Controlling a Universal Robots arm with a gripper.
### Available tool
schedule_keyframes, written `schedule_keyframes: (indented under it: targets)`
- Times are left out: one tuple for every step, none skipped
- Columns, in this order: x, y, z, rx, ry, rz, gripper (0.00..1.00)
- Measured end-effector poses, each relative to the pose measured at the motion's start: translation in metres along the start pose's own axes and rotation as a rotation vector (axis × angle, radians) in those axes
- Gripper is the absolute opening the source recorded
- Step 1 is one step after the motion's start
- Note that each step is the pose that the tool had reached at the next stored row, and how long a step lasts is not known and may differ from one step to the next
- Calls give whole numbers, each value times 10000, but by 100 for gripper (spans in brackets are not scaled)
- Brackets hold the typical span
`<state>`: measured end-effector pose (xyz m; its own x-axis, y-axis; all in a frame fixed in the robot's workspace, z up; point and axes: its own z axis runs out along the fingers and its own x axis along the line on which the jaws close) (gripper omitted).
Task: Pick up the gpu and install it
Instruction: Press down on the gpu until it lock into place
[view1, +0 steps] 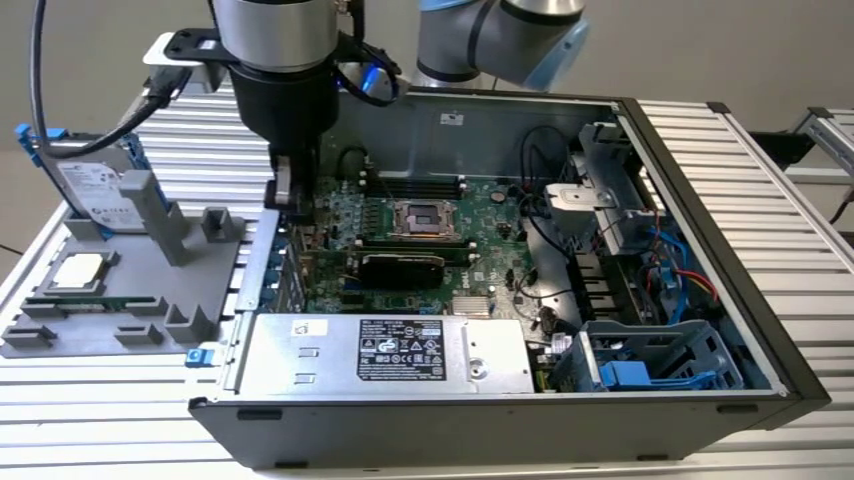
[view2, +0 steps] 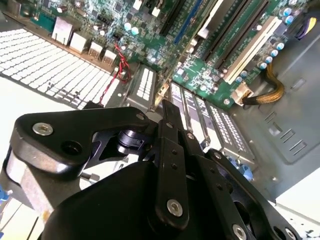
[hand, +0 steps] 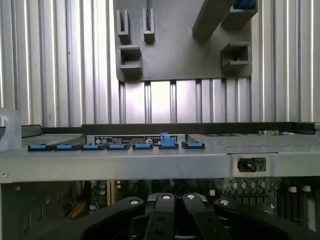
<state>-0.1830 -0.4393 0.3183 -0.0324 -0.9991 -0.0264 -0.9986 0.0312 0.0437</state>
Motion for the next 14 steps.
schedule_keyframes:
  targets:
    - [-1, -27, -2, -1, 1, -3, 0]
    - [-2, -58, -3, 0, 0, -5, 0]
    - [-3, -98, -5, -1, 1, -7, 0]
    - [-4, -138, -7, -1, 2, -9, 0]
    - [-6, -179, -8, -1, 0, -12, 0]
    - [-7, -222, -10, -1, 1, -13, 0]
    - [-9, -270, -12, -1, 1, -15, 0]
    - [-10, -316, -14, -1, 0, -16, 0]
    - [-12, -355, -16, -1, 1, -17, 0]
    - [-13, -401, -18, -1, -1, -17, 0]
    - [-14, -448, -21, -2, 0, -18, 0]
    - [-15, -487, -22, -2, -1, -18, 0]
    - [-17, -530, -23, -2, -3, -18, 0]
    - [-18, -569, -25, -2, -3, -18, 0]
